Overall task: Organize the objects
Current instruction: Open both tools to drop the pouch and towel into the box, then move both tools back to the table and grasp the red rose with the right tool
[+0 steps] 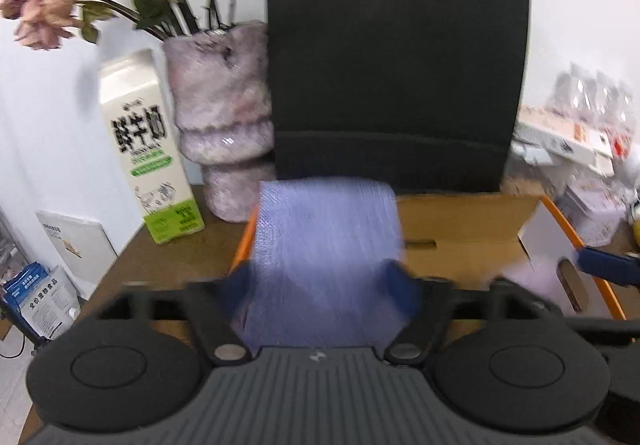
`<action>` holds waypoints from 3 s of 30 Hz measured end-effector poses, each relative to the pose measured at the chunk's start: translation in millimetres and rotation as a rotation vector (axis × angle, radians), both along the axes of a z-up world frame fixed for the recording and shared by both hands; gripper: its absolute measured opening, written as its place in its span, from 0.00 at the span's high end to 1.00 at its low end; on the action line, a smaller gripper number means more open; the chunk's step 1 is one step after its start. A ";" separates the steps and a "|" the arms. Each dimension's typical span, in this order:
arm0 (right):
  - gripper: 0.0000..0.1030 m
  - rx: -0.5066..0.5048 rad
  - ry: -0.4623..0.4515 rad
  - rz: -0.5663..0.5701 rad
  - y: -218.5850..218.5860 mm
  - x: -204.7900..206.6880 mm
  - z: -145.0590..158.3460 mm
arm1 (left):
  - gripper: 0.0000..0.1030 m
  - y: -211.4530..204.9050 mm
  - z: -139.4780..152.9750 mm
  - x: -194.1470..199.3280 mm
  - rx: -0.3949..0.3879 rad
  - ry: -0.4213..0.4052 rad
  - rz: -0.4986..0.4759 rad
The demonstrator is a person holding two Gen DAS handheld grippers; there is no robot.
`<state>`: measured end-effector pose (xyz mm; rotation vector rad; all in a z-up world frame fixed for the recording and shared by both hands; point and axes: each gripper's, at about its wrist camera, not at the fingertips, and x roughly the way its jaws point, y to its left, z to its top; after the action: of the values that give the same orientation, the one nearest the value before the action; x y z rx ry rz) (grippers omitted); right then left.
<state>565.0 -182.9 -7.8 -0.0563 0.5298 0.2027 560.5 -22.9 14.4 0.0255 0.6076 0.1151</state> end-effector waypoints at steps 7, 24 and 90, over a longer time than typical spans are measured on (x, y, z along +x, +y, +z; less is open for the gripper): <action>0.00 -0.019 -0.005 -0.017 -4.1 -0.4 -3.0 | 0.00 3.2 -0.7 -2.9 0.011 -0.034 0.002; 0.00 -0.030 -0.018 -0.025 -7.7 -26.2 11.1 | 0.00 6.8 14.8 -32.8 0.011 -0.048 0.013; 0.00 -0.017 -0.137 0.056 -38.9 -344.7 34.6 | 0.00 45.2 15.4 -345.5 0.003 -0.236 -0.058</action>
<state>220.3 -221.8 26.7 -0.1010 0.3940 0.2467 215.1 22.3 29.8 0.0320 0.3706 0.0618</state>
